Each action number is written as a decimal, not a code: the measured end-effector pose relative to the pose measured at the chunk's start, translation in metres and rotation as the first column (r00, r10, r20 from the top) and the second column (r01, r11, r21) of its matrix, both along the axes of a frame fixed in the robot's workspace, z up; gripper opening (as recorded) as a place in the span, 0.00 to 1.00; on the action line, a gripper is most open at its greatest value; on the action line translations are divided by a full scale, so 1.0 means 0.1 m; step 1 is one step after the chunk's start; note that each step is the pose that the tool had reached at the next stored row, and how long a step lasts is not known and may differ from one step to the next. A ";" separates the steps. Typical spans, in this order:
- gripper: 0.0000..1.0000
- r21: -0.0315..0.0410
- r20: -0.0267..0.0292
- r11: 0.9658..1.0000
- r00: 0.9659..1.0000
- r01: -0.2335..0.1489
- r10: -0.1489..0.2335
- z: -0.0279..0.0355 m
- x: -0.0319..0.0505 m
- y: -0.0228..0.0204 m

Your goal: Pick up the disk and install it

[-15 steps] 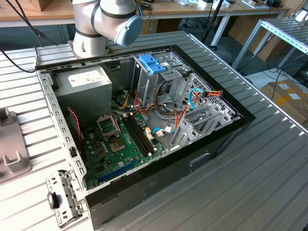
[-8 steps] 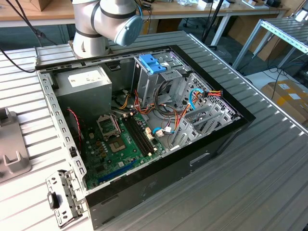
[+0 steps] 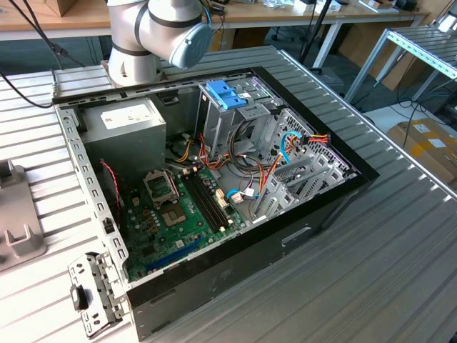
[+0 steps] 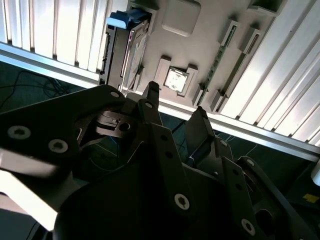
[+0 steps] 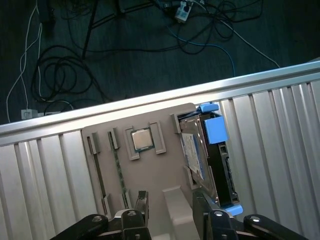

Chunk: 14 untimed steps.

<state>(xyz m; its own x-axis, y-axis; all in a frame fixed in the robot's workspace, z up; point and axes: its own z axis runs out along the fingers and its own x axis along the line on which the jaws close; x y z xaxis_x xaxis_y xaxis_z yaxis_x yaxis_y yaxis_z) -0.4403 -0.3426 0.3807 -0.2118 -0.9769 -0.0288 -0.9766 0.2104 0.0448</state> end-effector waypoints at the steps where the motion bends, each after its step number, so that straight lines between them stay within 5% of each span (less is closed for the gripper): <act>1: 0.48 0.000 0.000 1.000 1.000 0.000 0.000 -0.001 0.000 0.004; 14: 0.48 0.001 0.000 1.000 1.000 0.000 0.000 -0.016 0.000 0.054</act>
<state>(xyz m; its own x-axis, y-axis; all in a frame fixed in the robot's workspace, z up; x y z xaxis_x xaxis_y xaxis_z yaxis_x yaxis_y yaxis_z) -0.4403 -0.3372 0.3791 -0.2118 -0.9768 -0.0302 -0.9766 0.2104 0.0451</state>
